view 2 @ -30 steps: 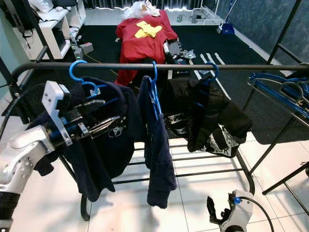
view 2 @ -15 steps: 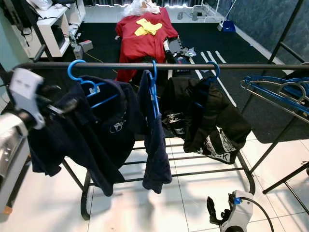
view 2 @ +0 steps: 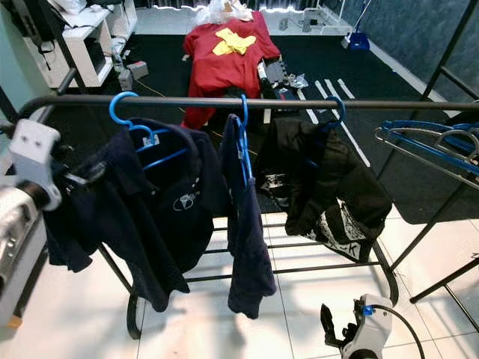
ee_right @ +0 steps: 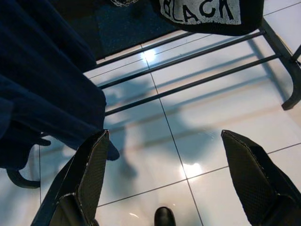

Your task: Hang hanger

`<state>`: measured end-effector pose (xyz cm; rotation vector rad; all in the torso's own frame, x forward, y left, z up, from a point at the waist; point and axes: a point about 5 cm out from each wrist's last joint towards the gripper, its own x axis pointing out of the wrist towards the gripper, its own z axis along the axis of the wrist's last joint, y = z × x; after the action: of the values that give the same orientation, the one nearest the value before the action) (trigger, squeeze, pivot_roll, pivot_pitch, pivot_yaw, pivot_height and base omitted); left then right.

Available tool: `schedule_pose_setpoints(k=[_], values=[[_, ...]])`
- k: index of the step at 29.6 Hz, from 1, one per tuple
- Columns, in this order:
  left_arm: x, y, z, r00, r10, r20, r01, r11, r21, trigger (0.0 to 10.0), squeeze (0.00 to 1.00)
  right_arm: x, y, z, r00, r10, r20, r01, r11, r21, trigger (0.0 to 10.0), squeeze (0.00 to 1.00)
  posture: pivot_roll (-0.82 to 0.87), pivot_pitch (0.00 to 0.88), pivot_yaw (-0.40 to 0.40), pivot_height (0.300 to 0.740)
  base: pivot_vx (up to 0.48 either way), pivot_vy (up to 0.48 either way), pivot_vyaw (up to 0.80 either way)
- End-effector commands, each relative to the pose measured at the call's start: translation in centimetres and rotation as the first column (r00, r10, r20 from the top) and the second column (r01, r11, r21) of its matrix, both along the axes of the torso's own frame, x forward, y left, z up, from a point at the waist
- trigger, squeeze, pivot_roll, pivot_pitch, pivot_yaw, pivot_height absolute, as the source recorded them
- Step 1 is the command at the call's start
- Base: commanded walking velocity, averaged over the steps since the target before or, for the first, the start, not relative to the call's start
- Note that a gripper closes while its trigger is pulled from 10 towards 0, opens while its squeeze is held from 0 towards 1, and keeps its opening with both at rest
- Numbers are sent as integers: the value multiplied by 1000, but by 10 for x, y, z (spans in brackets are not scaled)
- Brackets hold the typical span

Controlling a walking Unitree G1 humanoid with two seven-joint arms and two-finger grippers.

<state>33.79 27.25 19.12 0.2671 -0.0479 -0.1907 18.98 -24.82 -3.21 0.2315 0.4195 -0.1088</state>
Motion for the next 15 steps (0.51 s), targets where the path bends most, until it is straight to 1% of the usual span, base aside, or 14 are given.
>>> schedule_pose_setpoints(k=[1,2,3,4,6,8,11,12,15], values=[[1,-16,-17,998,-50,-48,49,999,-19,10000,0,-6,-2,-4,1000,-17,-18,17,1000,2,10000,0,-5,100,-28,740,0,0,0],[1,-16,-17,998,-50,-48,49,999,-19,10000,0,-6,-2,-4,1000,-17,-18,17,1000,2,10000,0,-5,100,-28,740,0,0,0],[2,-23,-21,996,-71,-61,69,997,-30,10000,0,-6,-2,-4,1000,-17,-18,17,1000,2,10000,0,-5,98,-27,740,0,0,0],[2,-23,-21,996,-71,-61,69,997,-30,10000,0,-6,-2,-4,1000,-17,-18,17,1000,2,10000,0,-5,98,-27,740,0,0,0],[4,-30,-25,993,-86,-76,83,996,-31,10000,0,-6,-2,-4,1000,-17,-18,17,1000,3,10000,0,-5,96,-25,740,0,0,0],[5,-30,-26,994,-72,-86,72,997,-8,10000,0,-6,-2,-4,1000,-18,-19,18,1000,3,10000,0,-4,95,-24,740,0,0,0],[6,-29,-26,994,-68,-87,68,998,-2,10000,0,-6,-2,-4,1000,-18,-19,18,1000,3,10000,0,-4,95,-24,740,0,0,0],[7,-26,-26,994,-53,-97,53,999,3,0,0,-6,-2,-4,1000,-18,-19,18,1000,3,10000,0,-3,94,-23,740,0,0,0],[7,-24,-26,994,-49,-101,50,999,5,0,0,-6,-2,-4,1000,-18,-20,18,1000,3,10000,0,-3,94,-23,740,0,0,0]])
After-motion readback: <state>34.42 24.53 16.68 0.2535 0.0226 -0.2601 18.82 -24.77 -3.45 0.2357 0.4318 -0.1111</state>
